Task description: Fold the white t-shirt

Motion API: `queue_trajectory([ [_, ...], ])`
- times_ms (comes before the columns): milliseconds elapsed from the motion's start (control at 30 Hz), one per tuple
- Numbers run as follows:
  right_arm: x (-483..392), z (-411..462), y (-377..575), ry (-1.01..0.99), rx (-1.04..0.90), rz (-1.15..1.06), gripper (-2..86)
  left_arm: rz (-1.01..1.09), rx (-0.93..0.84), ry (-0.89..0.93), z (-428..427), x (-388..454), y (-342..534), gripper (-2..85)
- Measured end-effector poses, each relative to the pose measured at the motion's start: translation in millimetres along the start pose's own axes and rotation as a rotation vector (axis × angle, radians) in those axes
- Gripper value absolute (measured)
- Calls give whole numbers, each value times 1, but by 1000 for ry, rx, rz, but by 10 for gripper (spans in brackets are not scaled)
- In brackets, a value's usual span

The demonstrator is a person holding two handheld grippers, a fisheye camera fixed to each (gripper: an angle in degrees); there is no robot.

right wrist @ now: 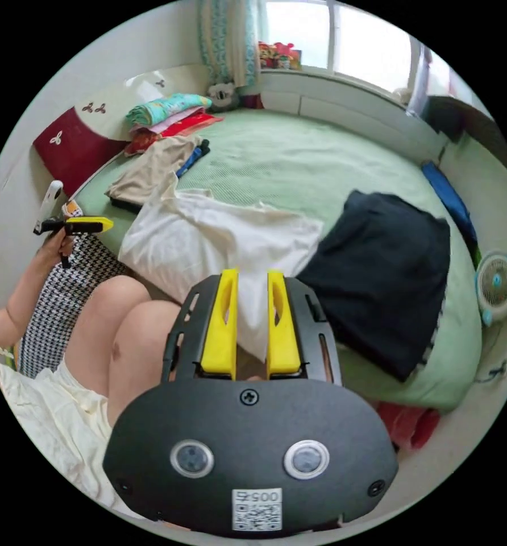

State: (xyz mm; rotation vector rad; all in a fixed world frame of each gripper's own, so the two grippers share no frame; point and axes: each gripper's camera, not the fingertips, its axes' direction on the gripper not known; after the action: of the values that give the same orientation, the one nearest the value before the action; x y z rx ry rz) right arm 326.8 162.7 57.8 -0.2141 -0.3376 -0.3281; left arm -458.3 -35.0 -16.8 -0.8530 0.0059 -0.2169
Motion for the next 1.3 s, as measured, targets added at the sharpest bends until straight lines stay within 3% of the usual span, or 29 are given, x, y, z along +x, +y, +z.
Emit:
queue_trajectory([
  [267,-2,96,-94,81,-132,-151,104,85,-17,0,40,45,-38,68],
  [467,11,151,-121,89,-236,-116,43,90,-43,4,64,62,-50,70],
  [600,34,134,-133,43,-142,-23,-12,94,-51,5,76,74,-58,69],
  [900,111,142,-133,-116,-191,245,12,79,-27,-144,129,110,-130,69],
  [1000,117,126,-125,-151,-133,255,22,12,-64,-262,153,110,-160,57],
  [1133,125,93,-103,-77,-93,200,29,-60,-74,-197,153,118,-180,51],
  [1300,139,43,-35,-130,-50,175,69,55,-20,-189,134,175,-164,57],
])
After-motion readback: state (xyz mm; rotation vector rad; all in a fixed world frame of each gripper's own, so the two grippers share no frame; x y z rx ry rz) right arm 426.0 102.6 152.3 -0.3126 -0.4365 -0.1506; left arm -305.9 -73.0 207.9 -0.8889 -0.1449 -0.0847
